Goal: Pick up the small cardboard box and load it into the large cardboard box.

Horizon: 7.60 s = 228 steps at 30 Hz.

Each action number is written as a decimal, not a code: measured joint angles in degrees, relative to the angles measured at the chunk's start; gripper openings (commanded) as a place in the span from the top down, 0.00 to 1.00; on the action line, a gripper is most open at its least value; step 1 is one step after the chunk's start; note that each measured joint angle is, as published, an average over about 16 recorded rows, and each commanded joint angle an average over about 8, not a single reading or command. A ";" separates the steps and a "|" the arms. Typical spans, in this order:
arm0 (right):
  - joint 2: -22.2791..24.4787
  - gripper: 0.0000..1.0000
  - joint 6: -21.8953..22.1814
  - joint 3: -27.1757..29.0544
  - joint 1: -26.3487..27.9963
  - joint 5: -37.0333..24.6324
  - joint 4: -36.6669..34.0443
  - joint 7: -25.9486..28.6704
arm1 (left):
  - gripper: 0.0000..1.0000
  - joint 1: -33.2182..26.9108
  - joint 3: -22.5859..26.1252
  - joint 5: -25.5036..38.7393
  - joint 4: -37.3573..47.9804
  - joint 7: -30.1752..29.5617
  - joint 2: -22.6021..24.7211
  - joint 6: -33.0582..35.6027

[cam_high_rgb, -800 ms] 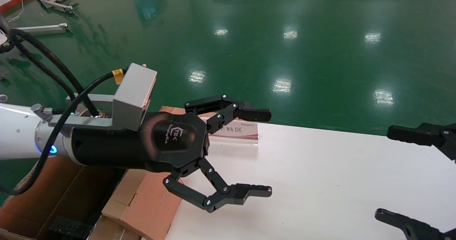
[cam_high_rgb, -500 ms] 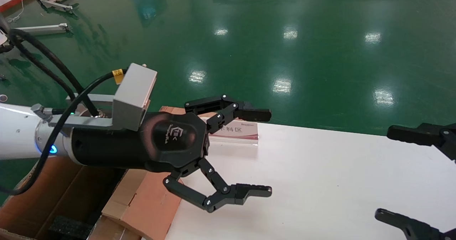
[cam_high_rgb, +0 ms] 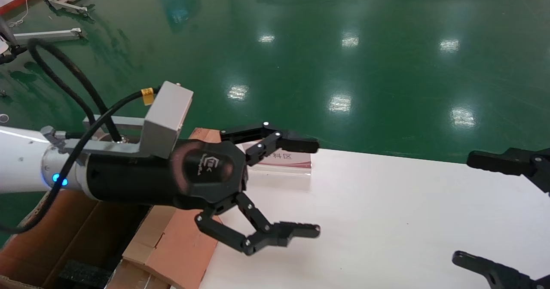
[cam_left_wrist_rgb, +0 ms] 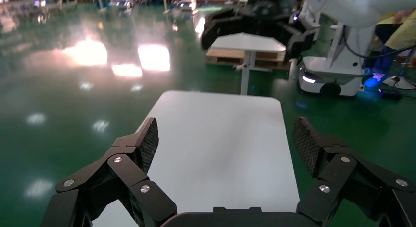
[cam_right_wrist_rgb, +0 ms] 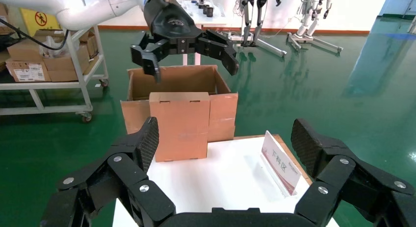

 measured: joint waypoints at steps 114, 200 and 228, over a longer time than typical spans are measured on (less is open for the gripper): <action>0.13 1.00 0.14 -0.32 0.07 0.24 -0.03 -0.17 | 1.00 -60.49 77.06 39.36 -3.81 -73.35 4.86 4.34; 0.22 0.00 0.22 -0.59 0.15 0.41 -0.09 -0.31 | 1.00 -106.93 130.65 20.02 21.80 -53.38 5.47 7.72; 0.26 0.00 0.26 -0.68 0.17 0.47 -0.09 -0.36 | 1.00 -92.29 131.75 14.49 31.83 -47.47 0.23 -0.71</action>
